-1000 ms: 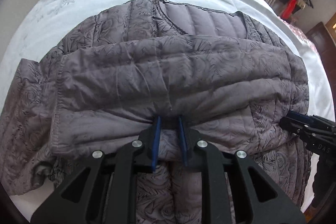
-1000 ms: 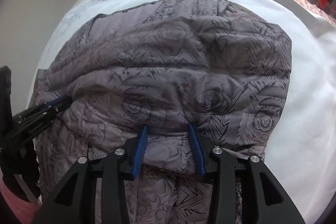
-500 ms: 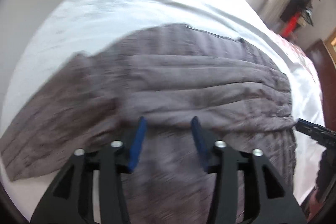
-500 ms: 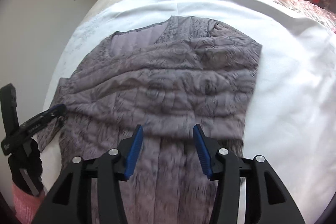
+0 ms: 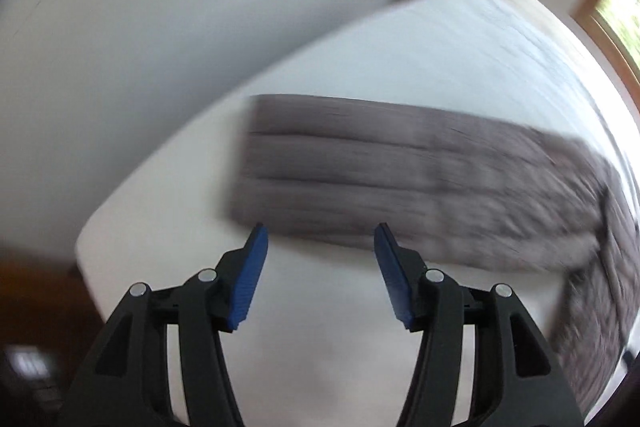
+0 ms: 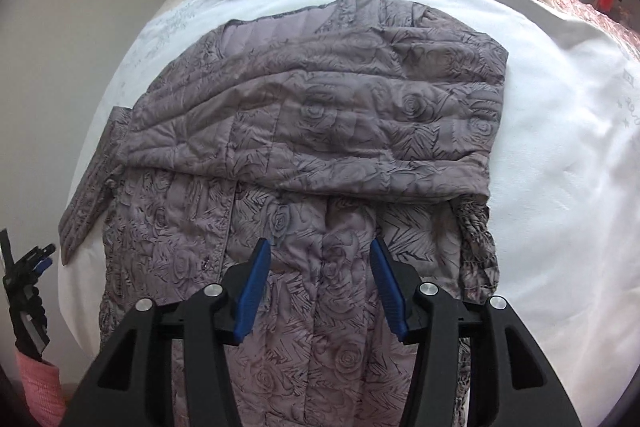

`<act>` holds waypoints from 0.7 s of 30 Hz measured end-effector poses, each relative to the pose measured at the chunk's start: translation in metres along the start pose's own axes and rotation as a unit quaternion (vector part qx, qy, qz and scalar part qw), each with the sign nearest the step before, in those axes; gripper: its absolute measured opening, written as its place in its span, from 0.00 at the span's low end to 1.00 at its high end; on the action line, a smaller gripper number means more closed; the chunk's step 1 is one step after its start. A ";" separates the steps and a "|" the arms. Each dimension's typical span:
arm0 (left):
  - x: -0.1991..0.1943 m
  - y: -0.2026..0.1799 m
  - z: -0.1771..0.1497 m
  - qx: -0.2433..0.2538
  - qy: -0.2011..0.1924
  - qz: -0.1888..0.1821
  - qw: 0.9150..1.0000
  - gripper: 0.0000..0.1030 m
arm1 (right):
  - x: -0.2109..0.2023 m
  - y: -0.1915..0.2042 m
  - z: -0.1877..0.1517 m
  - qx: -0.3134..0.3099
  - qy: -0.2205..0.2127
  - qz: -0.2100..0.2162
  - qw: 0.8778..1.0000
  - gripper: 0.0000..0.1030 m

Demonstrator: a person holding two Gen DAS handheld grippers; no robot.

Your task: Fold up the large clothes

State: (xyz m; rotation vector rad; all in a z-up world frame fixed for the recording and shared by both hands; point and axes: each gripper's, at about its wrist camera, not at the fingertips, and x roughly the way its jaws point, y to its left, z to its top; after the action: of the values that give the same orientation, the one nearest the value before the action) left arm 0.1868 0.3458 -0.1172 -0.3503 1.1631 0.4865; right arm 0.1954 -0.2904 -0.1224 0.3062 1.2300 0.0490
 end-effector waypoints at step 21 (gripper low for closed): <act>0.071 0.043 0.020 -0.098 0.027 -0.079 0.992 0.27 | 0.029 0.016 -0.005 -0.014 0.030 -0.034 0.999 0.50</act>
State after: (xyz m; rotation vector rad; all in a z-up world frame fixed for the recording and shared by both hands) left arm 0.2015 0.4049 -0.1774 -0.6238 1.1324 0.4543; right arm 0.2029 -0.2686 -0.1464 0.2401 1.2976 0.0174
